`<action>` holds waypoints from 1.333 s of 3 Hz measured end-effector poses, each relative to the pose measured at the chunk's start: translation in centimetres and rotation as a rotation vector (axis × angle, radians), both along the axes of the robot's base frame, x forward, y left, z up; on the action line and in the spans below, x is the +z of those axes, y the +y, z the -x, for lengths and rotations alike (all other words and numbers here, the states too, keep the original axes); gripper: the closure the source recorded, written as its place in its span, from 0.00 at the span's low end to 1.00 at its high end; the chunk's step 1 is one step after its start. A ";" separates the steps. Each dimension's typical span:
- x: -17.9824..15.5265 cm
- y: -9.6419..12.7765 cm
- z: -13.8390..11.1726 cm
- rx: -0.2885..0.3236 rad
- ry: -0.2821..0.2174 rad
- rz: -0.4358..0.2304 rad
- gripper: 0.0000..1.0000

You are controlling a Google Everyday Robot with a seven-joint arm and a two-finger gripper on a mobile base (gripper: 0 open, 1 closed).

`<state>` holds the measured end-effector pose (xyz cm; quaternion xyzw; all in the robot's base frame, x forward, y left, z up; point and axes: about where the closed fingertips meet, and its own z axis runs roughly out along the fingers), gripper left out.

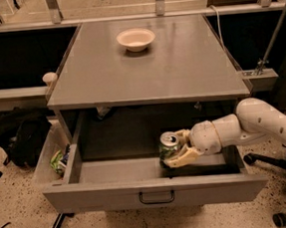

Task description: Place green can into top drawer

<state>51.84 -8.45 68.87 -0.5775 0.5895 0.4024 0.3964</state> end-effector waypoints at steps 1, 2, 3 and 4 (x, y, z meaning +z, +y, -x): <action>0.0 0.0 0.0 0.000 0.000 0.000 1.00; 0.0 0.0 0.0 0.000 0.000 0.000 0.81; 0.0 0.0 0.0 0.000 0.000 0.000 0.58; 0.0 0.0 0.0 0.000 0.000 0.000 0.35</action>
Offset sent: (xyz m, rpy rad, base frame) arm 0.0000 0.0000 0.0000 0.0000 0.0000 0.0001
